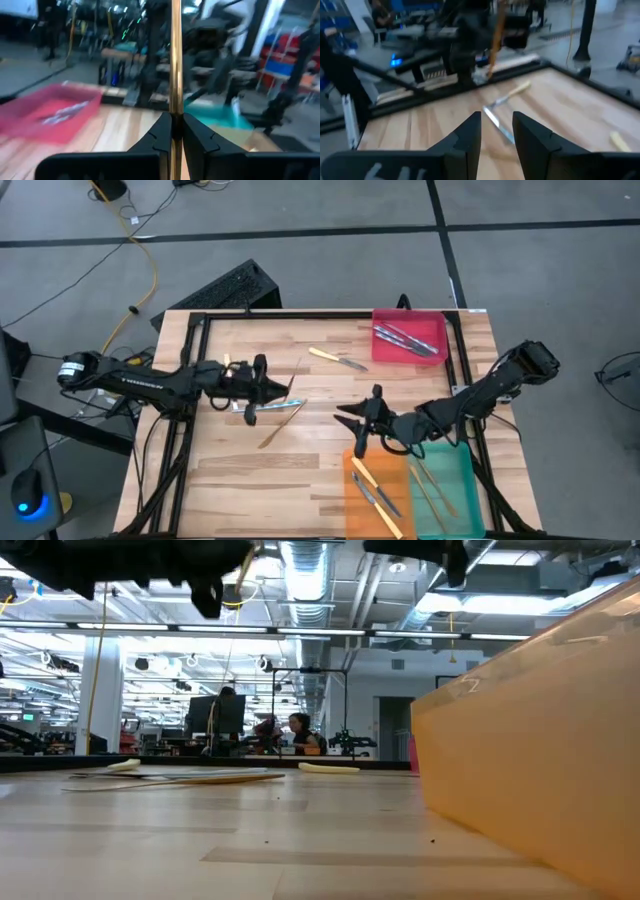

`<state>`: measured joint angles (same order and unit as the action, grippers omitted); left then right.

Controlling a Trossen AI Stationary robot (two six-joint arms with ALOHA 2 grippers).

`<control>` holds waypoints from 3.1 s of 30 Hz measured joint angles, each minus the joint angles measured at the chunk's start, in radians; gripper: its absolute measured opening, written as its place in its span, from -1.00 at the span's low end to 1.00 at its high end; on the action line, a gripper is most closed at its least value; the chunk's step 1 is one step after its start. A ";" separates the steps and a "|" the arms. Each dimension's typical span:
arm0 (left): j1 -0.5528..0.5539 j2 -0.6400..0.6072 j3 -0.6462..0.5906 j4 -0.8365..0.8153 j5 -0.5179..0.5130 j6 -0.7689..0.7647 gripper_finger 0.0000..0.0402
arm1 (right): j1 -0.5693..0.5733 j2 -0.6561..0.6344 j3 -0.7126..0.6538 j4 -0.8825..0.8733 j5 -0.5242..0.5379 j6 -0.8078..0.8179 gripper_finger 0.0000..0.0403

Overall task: Sort silverware by color (type)
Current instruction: Put the gold knife into the orange bin

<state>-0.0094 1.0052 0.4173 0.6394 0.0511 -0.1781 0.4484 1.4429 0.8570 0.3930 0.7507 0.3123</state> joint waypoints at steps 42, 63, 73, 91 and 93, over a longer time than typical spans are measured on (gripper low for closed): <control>-0.260 0.009 -0.017 0.125 -0.302 0.132 -0.93 | -0.191 0.363 0.378 0.312 -0.297 -0.348 0.32; -0.267 0.010 -0.017 0.118 -0.302 0.131 -0.93 | -0.216 0.365 0.391 0.318 -0.309 -0.317 0.25; -0.267 0.011 -0.017 0.118 -0.301 0.113 -0.93 | -0.221 0.365 0.391 0.315 -0.309 -0.275 -0.17; -0.272 0.010 -0.015 0.059 -0.292 -0.015 -0.93 | -0.181 0.366 0.391 0.304 -0.291 -0.128 -0.89; -0.274 0.010 -0.015 0.061 -0.292 -0.012 -0.93 | -0.171 0.366 0.391 0.306 -0.272 -0.127 -0.89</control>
<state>-0.2832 1.0153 0.4019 0.7006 -0.2409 -0.1896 0.2771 1.8087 1.2476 0.6987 0.4790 0.1848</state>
